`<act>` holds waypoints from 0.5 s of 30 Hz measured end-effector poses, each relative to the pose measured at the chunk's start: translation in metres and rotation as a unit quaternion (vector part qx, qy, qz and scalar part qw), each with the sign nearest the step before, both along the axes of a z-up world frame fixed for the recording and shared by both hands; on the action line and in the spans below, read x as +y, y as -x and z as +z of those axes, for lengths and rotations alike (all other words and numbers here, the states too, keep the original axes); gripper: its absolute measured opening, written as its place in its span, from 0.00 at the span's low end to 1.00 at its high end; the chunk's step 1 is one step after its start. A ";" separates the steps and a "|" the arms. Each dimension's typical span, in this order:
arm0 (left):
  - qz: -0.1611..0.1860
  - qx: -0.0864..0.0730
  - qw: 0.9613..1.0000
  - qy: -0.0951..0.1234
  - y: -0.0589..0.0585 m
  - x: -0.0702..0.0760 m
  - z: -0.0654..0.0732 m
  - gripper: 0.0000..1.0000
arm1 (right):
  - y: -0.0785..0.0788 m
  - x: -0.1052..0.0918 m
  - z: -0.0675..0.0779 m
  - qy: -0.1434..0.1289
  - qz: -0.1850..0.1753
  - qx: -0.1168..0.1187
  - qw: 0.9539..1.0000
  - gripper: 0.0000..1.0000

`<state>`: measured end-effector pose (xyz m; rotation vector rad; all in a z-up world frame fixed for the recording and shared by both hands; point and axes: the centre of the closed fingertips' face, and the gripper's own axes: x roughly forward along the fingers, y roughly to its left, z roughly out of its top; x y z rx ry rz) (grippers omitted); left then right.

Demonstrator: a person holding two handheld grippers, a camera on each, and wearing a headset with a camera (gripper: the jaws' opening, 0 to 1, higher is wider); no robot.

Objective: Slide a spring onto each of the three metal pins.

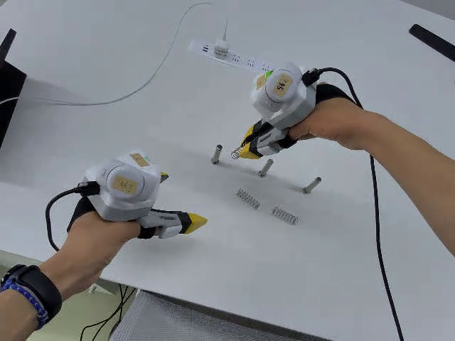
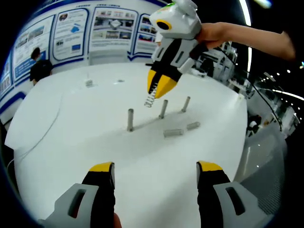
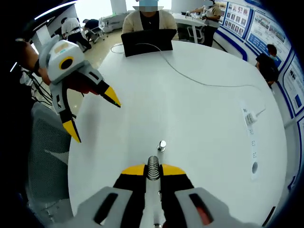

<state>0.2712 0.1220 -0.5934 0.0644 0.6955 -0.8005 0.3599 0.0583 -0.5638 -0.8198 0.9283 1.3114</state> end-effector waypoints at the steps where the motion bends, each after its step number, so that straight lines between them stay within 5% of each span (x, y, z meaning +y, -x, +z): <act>1: 0.001 0.001 1.000 0.001 0.000 0.001 0.000 0.71 | -0.003 0.001 0.000 0.001 0.002 0.000 1.000 0.12; 15: 0.006 0.012 1.000 0.010 0.005 0.002 -0.005 0.70 | -0.021 0.018 -0.004 0.015 0.030 -0.001 0.999 0.12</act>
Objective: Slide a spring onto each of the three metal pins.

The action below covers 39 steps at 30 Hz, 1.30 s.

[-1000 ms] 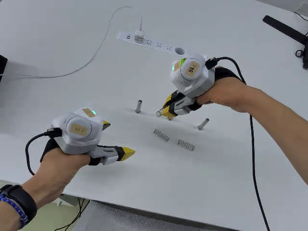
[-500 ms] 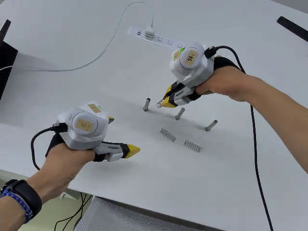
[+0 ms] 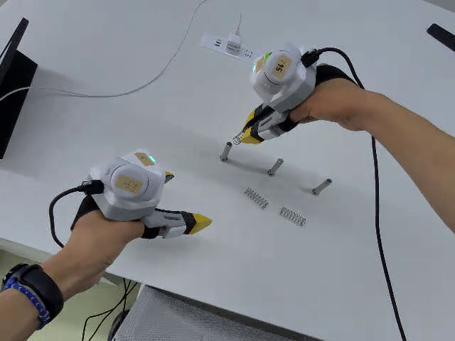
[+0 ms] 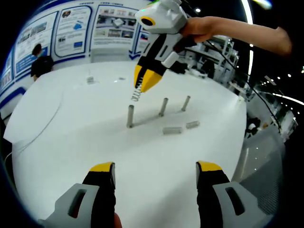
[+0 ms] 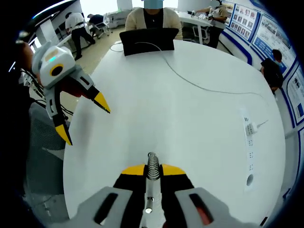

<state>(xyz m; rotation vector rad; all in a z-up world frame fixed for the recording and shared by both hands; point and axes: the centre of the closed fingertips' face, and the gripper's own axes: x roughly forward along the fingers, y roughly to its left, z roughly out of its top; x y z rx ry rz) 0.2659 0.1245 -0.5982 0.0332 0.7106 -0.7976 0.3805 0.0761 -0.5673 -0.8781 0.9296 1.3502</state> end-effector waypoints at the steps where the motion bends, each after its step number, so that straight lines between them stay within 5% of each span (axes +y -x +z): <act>1: -0.001 0.000 1.000 0.000 0.000 0.000 0.000 0.70 | -0.001 0.001 -0.001 0.003 0.003 0.000 1.000 0.12; 39: 0.005 0.015 1.000 0.010 0.009 0.003 -0.009 0.67 | 0.005 0.016 -0.029 0.030 0.046 0.007 0.998 0.12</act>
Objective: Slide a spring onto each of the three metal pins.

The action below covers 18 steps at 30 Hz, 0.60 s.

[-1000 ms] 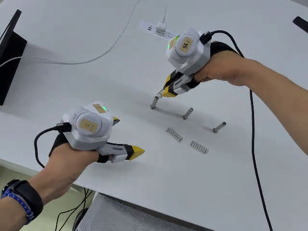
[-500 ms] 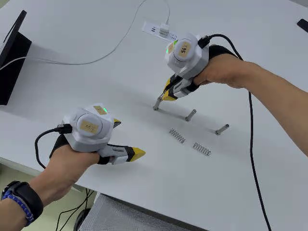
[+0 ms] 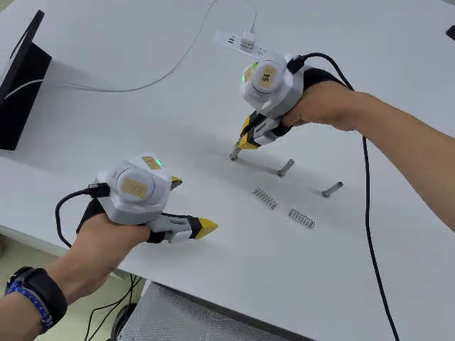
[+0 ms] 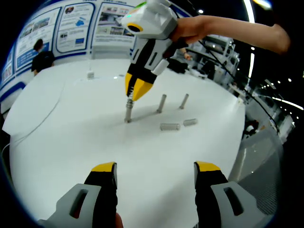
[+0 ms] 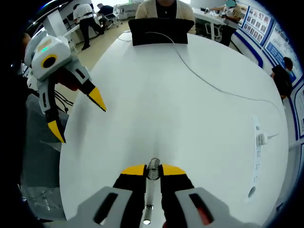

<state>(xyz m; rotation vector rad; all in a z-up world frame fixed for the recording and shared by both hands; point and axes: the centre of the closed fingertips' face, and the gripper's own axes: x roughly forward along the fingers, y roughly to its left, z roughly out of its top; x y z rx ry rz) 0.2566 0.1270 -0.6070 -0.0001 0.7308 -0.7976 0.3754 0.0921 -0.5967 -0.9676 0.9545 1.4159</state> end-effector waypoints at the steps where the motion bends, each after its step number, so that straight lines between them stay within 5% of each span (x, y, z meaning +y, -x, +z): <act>1: 0.000 0.000 1.000 0.000 0.000 0.000 0.000 0.67 | 0.000 0.000 -0.001 0.000 0.000 0.000 1.000 0.12; 18: -0.001 0.001 1.000 0.000 0.000 0.000 0.000 0.67 | 0.007 0.002 -0.021 0.007 0.000 0.010 1.000 0.13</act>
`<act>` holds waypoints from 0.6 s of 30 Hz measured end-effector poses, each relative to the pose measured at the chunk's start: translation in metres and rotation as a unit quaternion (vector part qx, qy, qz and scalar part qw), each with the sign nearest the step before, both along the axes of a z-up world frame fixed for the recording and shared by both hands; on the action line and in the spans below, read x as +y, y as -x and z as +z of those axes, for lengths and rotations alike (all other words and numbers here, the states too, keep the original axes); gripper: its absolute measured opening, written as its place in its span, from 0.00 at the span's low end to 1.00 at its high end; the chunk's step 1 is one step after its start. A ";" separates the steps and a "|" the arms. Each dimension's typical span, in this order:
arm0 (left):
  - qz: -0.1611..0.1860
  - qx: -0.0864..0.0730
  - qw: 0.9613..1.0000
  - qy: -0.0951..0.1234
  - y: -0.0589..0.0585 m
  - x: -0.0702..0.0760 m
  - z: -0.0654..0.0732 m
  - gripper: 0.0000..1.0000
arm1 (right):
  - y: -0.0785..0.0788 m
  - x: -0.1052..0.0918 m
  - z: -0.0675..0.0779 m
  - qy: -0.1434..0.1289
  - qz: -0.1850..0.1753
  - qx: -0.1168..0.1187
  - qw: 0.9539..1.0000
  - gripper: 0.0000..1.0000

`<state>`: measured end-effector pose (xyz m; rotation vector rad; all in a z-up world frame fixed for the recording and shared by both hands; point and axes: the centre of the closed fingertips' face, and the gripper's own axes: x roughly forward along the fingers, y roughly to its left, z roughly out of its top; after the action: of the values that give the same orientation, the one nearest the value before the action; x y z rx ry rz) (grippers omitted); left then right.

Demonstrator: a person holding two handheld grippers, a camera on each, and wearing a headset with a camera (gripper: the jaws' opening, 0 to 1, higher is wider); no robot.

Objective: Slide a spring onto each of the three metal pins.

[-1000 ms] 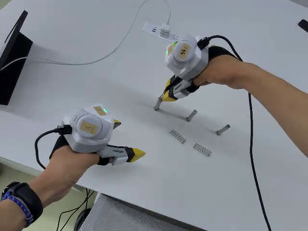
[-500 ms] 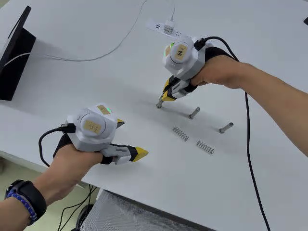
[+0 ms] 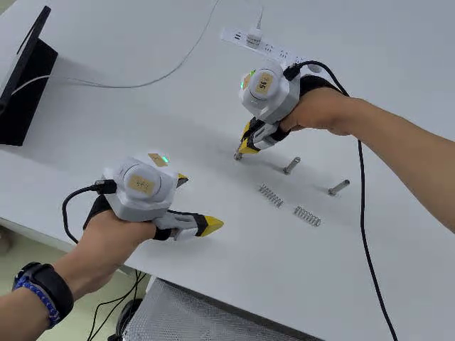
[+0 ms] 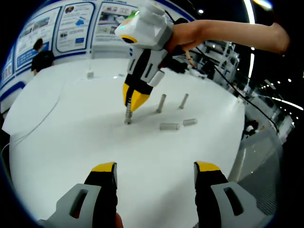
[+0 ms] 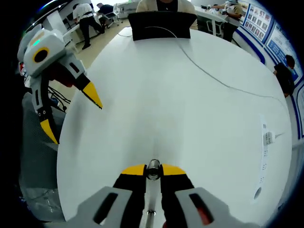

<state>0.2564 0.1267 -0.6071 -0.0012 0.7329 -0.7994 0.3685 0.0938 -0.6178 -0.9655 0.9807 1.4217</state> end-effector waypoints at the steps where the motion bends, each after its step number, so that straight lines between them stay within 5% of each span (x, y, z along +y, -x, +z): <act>1: 0.000 0.000 1.000 0.000 0.000 0.000 0.000 0.67 | 0.000 0.000 -0.001 0.000 0.000 0.000 1.000 0.13; 18: 0.001 0.004 1.000 -0.001 0.001 0.001 -0.002 0.67 | 0.002 -0.006 -0.012 0.007 -0.006 -0.001 1.000 0.13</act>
<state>0.2557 0.1277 -0.6091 -0.0021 0.7411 -0.7971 0.3661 0.0883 -0.6294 -0.9704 0.9952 1.4044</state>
